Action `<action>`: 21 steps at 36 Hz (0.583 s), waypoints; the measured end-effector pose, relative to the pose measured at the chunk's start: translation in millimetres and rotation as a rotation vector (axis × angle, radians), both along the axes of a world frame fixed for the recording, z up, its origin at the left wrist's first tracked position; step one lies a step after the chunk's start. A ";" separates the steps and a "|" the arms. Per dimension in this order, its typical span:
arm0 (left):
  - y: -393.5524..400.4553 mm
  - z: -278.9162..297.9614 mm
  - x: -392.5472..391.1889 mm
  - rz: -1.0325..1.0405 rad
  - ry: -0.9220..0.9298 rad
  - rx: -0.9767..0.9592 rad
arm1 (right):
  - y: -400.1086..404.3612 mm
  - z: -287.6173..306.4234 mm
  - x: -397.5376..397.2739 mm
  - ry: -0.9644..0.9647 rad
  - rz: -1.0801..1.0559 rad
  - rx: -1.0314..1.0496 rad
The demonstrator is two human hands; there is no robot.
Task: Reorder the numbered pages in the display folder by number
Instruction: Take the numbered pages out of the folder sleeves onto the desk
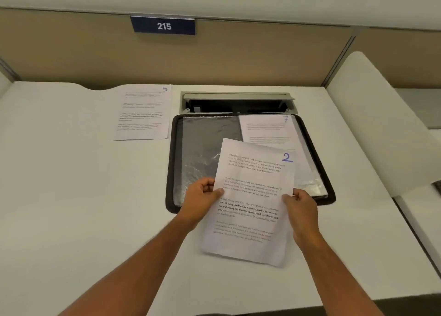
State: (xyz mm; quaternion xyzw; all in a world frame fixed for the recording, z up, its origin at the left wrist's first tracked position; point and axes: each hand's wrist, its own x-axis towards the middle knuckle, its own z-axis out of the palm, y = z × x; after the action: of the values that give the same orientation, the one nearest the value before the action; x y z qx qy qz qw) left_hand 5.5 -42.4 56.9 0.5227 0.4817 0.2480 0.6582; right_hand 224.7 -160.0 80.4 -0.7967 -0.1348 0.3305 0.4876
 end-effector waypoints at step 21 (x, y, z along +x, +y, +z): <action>143.7 -11.5 -108.3 0.505 0.160 0.166 | 180.0 -2.6 -101.6 -0.091 0.307 -0.007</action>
State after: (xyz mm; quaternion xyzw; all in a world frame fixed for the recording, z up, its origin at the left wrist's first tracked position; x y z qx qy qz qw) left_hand -102.8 101.2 45.3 0.4563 0.6252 0.4008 0.4901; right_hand 123.1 20.0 77.8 -0.7827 -0.2759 0.3651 0.4218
